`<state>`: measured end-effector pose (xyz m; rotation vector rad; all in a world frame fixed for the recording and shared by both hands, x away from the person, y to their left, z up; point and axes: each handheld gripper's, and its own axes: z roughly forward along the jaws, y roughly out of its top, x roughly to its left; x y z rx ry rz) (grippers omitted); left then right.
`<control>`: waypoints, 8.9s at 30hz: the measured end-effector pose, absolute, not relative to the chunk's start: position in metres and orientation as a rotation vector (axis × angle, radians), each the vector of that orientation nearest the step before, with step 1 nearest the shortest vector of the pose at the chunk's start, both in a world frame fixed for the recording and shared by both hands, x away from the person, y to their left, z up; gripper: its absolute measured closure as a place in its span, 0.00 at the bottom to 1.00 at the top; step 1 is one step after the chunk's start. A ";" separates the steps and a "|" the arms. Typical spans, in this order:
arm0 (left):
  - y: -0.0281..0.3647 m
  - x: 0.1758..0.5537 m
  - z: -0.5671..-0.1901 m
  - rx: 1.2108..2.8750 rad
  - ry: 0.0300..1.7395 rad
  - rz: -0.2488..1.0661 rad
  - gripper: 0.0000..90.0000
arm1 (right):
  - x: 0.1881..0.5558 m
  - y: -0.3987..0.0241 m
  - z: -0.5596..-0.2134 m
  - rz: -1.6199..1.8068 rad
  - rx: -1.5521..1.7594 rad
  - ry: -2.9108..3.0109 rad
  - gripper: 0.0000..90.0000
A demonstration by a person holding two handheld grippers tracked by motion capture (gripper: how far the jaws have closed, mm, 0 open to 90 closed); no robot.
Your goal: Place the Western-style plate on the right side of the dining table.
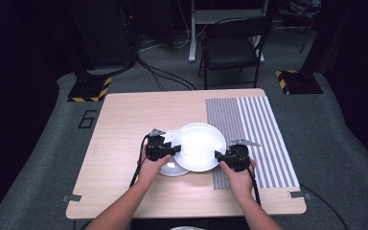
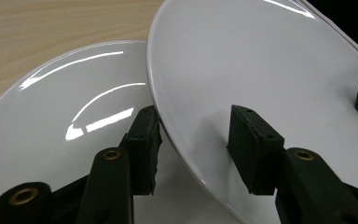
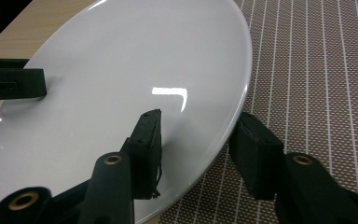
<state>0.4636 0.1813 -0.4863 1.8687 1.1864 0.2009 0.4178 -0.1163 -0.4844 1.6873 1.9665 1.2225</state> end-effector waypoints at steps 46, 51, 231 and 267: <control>0.177 0.466 -0.457 1.867 1.172 0.233 0.60 | 0.419 -0.120 -0.458 1.257 1.659 1.960 0.60; 0.175 0.467 -0.456 1.870 1.168 0.235 0.60 | 0.418 -0.122 -0.456 1.258 1.661 1.953 0.60; 0.032 0.513 -0.476 1.986 0.944 0.038 0.61 | 0.380 -0.235 -0.478 1.162 1.877 1.605 0.60; 0.018 0.542 -0.502 1.989 1.027 0.025 0.62 | 0.419 -0.243 -0.501 1.096 1.900 1.606 0.60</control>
